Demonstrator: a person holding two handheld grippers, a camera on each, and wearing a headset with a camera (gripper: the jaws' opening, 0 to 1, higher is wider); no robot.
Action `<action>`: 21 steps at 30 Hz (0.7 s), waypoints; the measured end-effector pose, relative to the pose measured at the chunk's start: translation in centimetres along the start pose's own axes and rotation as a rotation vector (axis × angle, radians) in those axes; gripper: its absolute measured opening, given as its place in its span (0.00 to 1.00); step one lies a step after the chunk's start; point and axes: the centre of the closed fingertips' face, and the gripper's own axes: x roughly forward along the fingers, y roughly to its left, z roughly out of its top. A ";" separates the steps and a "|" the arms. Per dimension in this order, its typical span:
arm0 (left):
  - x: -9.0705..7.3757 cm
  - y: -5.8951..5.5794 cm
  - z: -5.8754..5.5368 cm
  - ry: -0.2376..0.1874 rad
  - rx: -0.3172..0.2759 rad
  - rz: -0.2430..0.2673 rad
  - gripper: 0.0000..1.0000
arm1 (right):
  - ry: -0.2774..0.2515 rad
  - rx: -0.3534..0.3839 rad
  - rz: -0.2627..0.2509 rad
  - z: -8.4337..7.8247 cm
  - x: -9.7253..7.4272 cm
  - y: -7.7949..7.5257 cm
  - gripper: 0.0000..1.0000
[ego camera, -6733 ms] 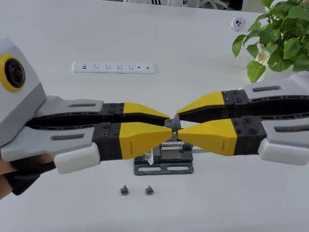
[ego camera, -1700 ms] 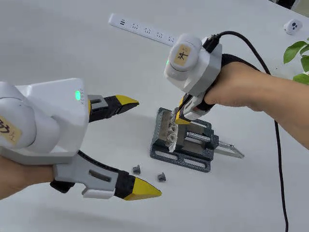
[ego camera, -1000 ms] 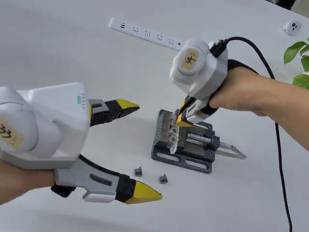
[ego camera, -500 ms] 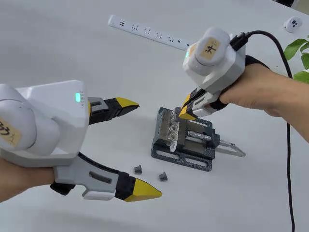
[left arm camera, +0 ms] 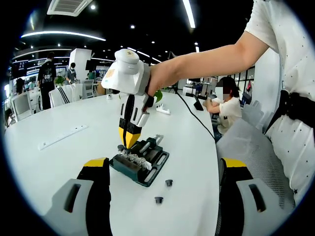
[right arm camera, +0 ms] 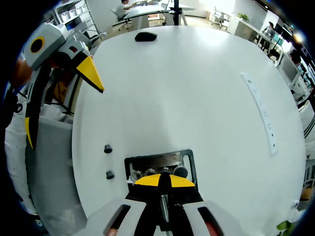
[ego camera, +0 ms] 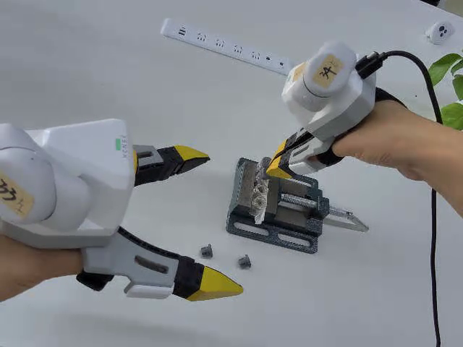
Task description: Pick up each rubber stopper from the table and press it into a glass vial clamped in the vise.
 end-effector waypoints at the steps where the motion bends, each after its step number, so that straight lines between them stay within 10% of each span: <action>1: 0.0 0.0 0.0 0.000 0.000 0.000 0.92 | 0.000 0.000 0.000 0.0 0.0 0.0 0.00; 21: 0.0 0.2 0.0 -0.009 -0.009 -0.001 0.91 | 0.039 -0.050 -0.013 -0.1 0.4 0.1 0.00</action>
